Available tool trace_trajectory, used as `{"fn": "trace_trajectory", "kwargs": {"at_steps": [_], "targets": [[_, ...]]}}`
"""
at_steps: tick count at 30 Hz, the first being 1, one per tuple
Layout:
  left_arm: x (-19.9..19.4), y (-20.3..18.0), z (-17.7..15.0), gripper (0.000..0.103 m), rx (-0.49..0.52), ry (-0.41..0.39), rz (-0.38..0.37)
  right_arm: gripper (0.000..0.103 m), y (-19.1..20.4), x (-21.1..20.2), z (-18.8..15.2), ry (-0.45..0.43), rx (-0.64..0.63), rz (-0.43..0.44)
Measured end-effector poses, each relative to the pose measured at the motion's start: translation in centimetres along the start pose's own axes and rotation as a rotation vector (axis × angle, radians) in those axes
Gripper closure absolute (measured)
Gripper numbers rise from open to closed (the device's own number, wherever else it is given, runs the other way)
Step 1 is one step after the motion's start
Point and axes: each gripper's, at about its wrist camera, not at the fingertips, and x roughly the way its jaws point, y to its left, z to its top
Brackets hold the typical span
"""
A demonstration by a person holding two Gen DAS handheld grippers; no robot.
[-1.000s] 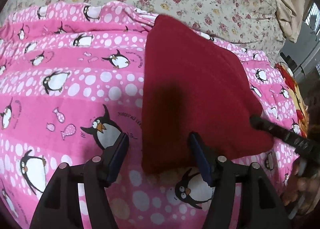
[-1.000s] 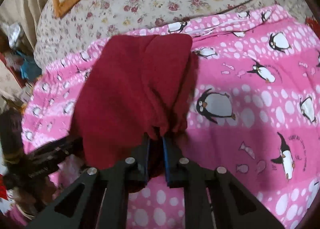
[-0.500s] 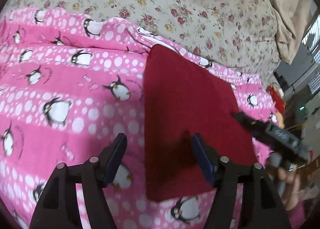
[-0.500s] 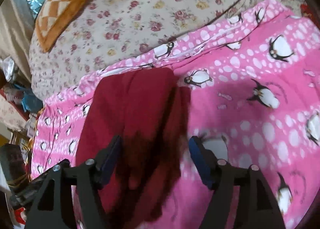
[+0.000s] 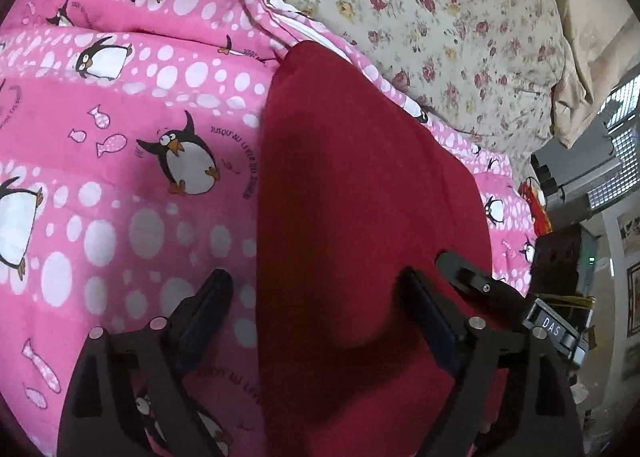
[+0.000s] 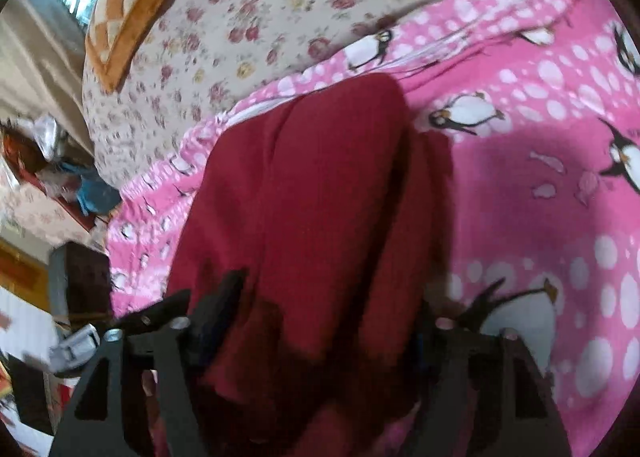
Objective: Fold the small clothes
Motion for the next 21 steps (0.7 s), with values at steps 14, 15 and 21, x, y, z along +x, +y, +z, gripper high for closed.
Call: {"fn": "trace_trajectory", "kwargs": {"at_steps": [14, 15, 21], "targets": [[-11.9, -1.6, -6.6, 0.079, 0.061, -0.027, -0.042, 0.060, 7.8, -6.1, -3.6, 0.007, -0.087, 0.126], [-12.7, -1.2, -7.5, 0.079, 0.057, -0.027, -0.040, 0.060, 8.3, -6.2, -4.5, 0.031, -0.087, 0.154], [-13.1, 3.0, -13.6, 0.072, -0.018, 0.030, 0.081, 0.052, 9.2, -4.0, -10.8, 0.169, -0.110, 0.130]]}}
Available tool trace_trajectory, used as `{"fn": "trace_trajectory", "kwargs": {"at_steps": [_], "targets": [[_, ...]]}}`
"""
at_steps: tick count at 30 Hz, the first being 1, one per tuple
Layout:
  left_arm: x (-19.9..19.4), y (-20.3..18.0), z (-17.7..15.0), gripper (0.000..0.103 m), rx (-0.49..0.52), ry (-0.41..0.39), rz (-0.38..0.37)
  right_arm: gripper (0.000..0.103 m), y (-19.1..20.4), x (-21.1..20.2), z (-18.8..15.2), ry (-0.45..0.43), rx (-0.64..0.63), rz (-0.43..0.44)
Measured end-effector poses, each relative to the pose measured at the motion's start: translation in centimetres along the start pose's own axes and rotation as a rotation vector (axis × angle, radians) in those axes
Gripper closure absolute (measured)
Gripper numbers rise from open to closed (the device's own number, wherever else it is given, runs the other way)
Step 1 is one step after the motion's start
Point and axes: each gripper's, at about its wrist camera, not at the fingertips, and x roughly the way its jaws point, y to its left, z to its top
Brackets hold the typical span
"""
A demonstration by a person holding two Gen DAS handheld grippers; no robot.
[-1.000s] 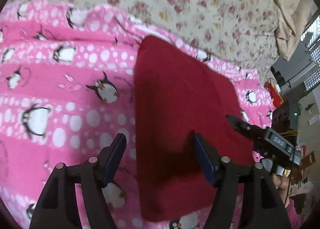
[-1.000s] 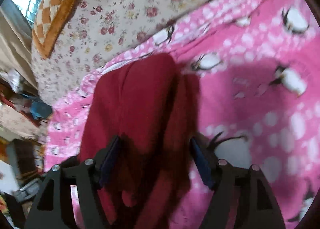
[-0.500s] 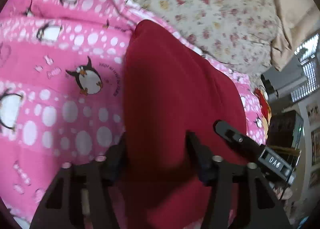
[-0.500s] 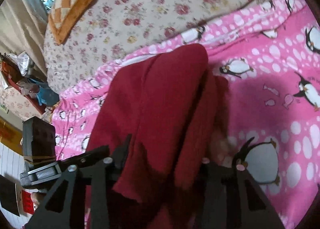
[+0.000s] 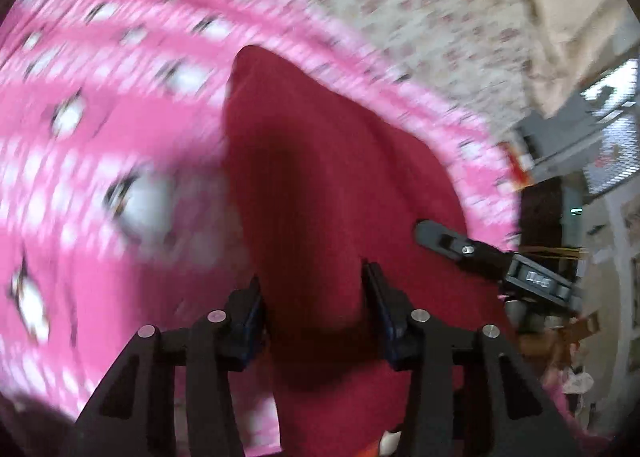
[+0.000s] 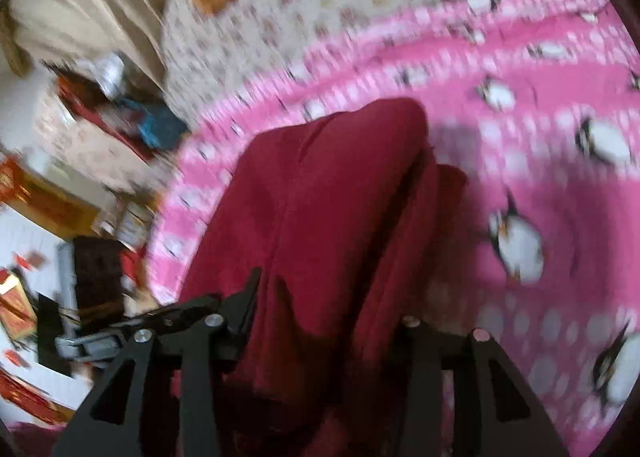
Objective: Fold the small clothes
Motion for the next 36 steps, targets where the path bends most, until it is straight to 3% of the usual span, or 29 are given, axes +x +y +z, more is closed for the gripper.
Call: {"fn": "trace_trajectory", "kwargs": {"at_steps": [3, 9, 13, 17, 20, 23, 27, 33, 35, 36], "targets": [[0.3, 0.4, -1.1, 0.057, -0.001, -0.053, 0.047, 0.044, 0.1, 0.2, -1.5, 0.006, -0.041, -0.130], [-1.5, -2.0, -1.4, 0.057, 0.101, -0.178, 0.237, 0.044, 3.9, -5.6, -3.0, -0.102, -0.172, -0.307], [-1.8, -2.0, -1.3, 0.057, 0.088, -0.205, 0.281, 0.044, 6.5, -8.5, -3.8, -0.133, -0.225, -0.216], [-2.1, -2.1, -1.7, 0.057, 0.075, -0.216, 0.311, 0.050, 9.5, -8.1, -5.8, -0.116, -0.352, -0.149], [-2.2, -2.6, -2.0, 0.057, 0.080, -0.221, 0.326, 0.058, 10.2, -4.7, -7.0, -0.048, -0.427, -0.223], [-2.5, -3.1, -2.5, 0.057, 0.098, -0.233, 0.342, 0.066, 7.6, -1.4, -7.5, 0.047, -0.376, -0.334], [-3.2, -3.6, -2.9, 0.057, 0.112, -0.259, 0.358, 0.068, 7.2, -1.2, -8.6, 0.011, -0.383, -0.341], [-4.6, -4.8, -3.2, 0.057, 0.120, -0.323, 0.364, 0.058, 8.8, -4.2, -8.2, -0.050, -0.313, -0.298], [-5.1, -5.3, -3.3, 0.057, 0.128, -0.347, 0.371, 0.048, 9.4, -5.4, -8.1, -0.103, -0.298, -0.306], [-5.4, -5.6, -3.3, 0.057, 0.134, -0.360, 0.377, 0.039, 9.8, -5.6, -7.9, -0.123, -0.300, -0.325]]}}
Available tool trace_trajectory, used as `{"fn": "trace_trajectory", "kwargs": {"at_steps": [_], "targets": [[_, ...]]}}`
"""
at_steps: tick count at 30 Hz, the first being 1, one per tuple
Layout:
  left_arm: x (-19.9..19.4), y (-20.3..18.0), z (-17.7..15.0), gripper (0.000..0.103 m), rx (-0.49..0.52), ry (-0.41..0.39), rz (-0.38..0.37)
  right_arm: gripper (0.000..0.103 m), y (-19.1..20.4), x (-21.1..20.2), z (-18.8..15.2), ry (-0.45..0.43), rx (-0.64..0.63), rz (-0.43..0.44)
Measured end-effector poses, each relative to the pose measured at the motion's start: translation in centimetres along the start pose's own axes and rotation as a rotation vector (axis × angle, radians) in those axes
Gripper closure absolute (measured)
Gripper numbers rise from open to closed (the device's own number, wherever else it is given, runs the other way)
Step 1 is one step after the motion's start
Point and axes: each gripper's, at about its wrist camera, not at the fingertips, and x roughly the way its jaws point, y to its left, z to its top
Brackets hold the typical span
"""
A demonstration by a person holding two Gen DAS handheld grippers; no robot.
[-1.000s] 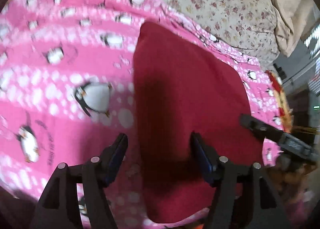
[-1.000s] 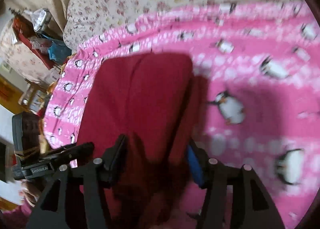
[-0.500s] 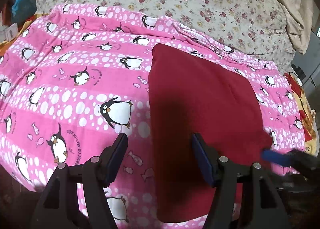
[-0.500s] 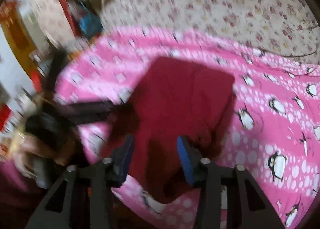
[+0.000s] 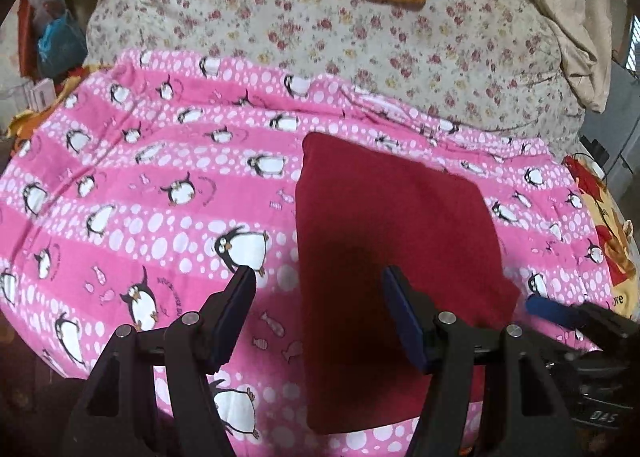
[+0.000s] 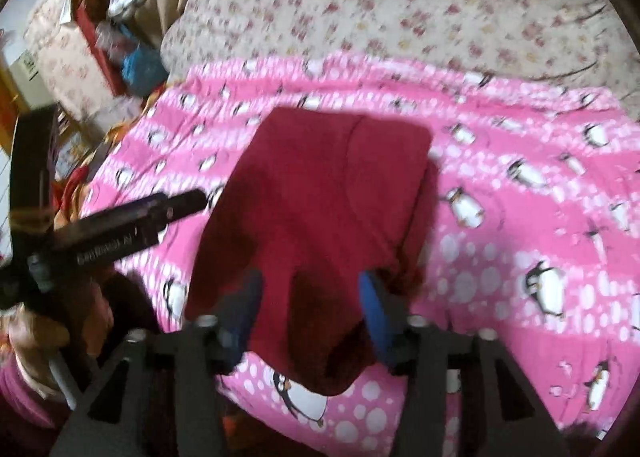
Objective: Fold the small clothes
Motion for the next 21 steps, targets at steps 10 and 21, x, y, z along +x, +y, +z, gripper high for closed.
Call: {"fn": "trace_trajectory", "kwargs": {"at_steps": [10, 21], "targets": [[-1.9, -1.4, -0.2, 0.057, 0.035, -0.065, 0.026, 0.025, 0.8, -1.6, 1.0, -0.083, 0.024, -0.137], [-2.1, -1.4, -0.4, 0.057, 0.032, -0.076, 0.044, 0.022, 0.2, -1.0, 1.0, -0.082, 0.070, -0.170]]}}
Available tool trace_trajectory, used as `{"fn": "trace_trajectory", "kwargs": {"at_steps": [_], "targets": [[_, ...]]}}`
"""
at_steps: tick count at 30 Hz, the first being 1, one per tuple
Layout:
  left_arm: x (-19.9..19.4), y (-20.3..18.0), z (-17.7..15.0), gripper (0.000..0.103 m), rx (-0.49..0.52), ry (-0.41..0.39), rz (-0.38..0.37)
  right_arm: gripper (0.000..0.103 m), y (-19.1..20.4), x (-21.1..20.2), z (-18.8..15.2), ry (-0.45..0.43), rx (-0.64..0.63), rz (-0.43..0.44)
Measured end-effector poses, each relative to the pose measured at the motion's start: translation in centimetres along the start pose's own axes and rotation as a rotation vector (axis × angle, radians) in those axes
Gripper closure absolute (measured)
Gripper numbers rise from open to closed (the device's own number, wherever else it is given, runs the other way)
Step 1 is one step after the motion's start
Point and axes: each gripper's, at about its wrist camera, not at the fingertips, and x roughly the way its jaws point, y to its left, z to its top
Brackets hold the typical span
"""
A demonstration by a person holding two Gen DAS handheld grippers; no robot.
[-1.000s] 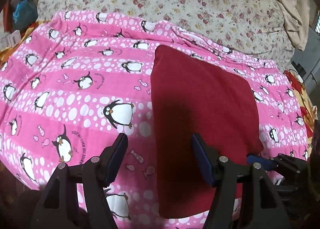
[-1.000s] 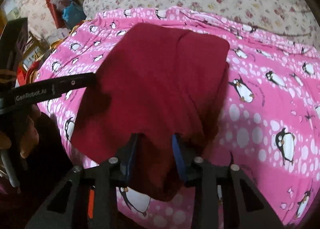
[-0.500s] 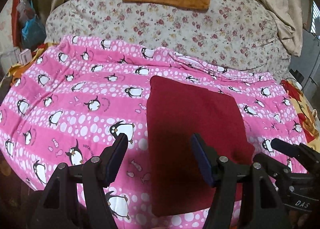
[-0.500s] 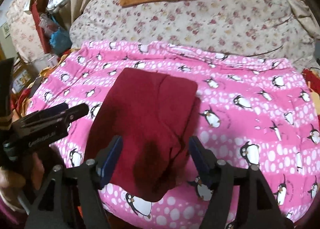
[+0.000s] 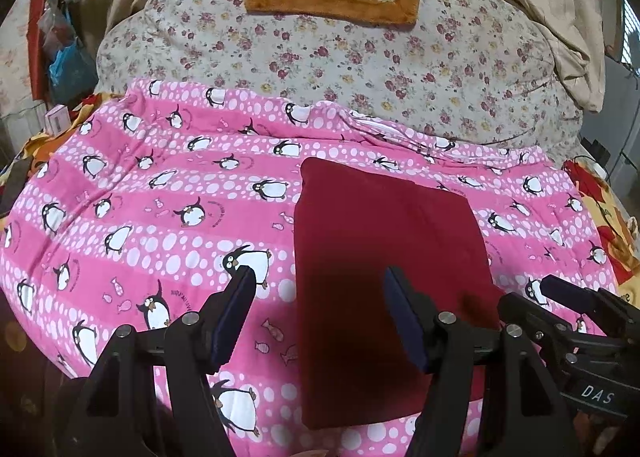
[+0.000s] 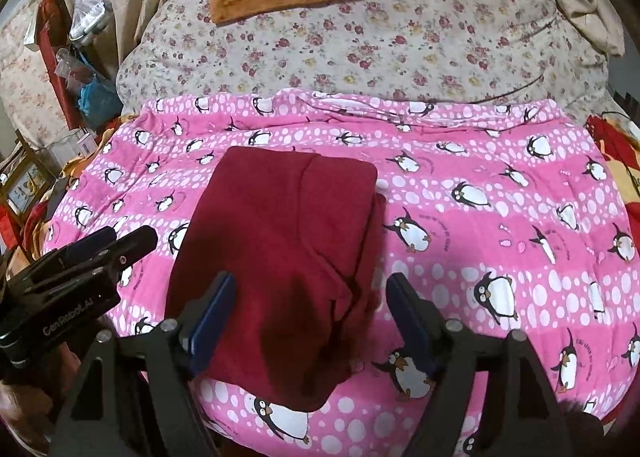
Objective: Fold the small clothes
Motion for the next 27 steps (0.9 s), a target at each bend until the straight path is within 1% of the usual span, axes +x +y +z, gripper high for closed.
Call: {"fn": "trace_trajectory", "kwargs": {"at_steps": [27], "targets": [[1.5, -0.4, -0.6, 0.057, 0.015, 0.041, -0.003, 0.022, -0.2, 1.8, 0.0, 0.042, 0.008, 0.002]]}}
